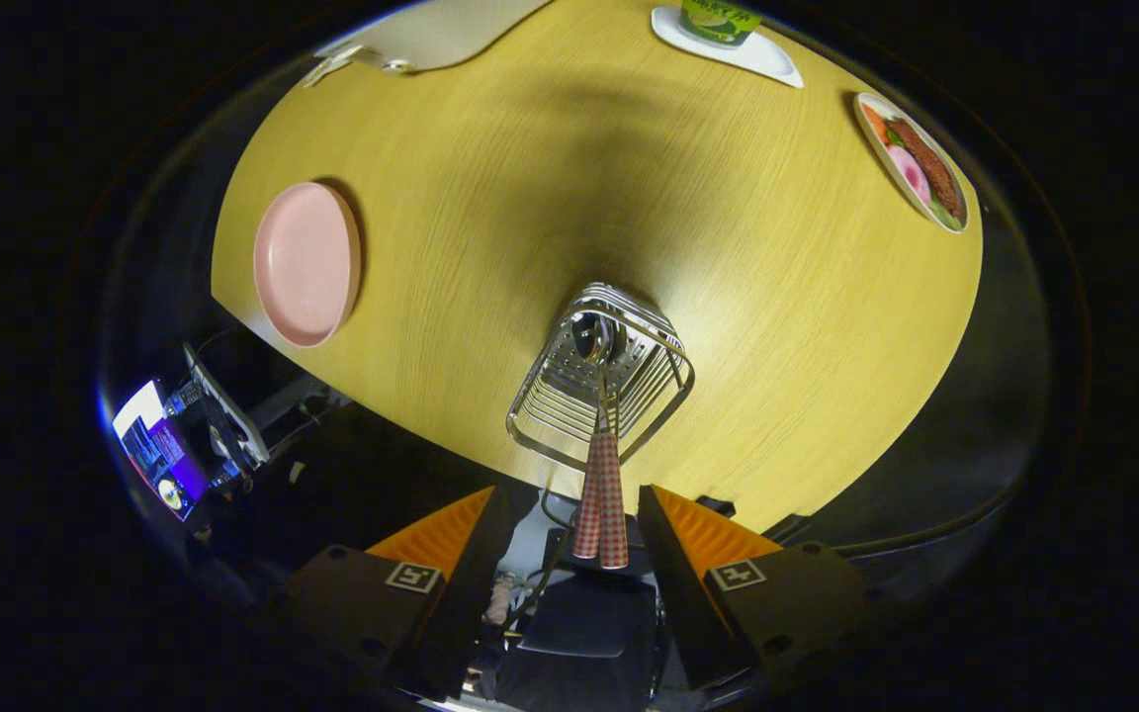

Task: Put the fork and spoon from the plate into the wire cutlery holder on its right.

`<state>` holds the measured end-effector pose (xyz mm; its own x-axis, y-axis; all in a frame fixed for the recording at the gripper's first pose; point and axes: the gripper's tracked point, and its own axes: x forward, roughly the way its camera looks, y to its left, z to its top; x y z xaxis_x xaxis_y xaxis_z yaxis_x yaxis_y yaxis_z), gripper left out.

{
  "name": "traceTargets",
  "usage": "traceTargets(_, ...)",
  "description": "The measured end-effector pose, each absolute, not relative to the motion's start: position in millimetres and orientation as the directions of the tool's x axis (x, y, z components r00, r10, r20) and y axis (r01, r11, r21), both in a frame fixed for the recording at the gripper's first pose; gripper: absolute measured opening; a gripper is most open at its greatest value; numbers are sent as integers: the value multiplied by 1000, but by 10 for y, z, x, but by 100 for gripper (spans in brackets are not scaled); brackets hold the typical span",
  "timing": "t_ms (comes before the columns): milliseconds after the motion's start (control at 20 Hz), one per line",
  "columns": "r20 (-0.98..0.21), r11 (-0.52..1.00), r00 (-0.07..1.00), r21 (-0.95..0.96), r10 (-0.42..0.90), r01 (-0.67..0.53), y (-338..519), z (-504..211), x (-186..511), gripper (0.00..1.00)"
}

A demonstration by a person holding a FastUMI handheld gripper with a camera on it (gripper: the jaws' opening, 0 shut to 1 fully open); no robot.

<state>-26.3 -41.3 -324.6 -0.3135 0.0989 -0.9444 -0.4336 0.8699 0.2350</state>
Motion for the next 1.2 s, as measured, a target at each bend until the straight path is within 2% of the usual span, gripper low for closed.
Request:
traceTargets(100,-967,890,-174,239,184,-388,-329,-3070,-182,84)
traceTargets(250,-959,905,24,256,281,-338,-289,-2848,-55,100)
traceTargets(550,-821,915,413,309,394,-258,-166,-2232,53,100)
traceTargets(750,-633,914,662,320,402,-250,-171,-1629,180,100)
traceTargets(900,-504,917,773,306,385,-257,-221,-1230,170,100)
traceTargets(1200,-286,924,896,281,340,-261,-482,-489,237,100)
